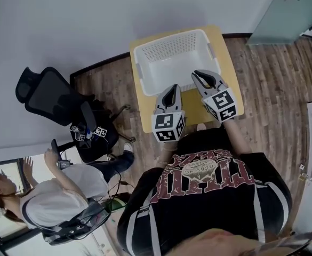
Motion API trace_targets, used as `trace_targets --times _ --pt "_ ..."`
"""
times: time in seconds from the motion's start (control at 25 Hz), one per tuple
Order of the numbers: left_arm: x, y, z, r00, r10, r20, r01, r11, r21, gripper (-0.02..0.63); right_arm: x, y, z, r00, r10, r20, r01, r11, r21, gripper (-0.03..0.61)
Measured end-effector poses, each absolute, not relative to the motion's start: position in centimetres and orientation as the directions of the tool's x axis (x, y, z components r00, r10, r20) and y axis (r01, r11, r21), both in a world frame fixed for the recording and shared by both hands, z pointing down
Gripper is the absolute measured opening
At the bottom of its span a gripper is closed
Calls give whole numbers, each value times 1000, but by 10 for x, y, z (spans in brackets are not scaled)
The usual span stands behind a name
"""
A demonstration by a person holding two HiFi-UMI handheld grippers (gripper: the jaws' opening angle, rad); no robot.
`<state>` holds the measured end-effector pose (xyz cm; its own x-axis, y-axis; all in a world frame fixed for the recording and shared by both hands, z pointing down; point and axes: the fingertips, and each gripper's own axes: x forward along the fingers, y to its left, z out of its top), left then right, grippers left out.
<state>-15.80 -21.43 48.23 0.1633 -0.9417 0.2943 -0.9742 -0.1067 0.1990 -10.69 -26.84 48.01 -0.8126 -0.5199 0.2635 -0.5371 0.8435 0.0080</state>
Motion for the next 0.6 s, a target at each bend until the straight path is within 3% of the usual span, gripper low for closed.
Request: trace_targets --times 0.6 --pt "-159 -220 480 168 -944 285 -973 -113 200 32 -105 -271 473 -805 -551 222 -567 824 -12 17"
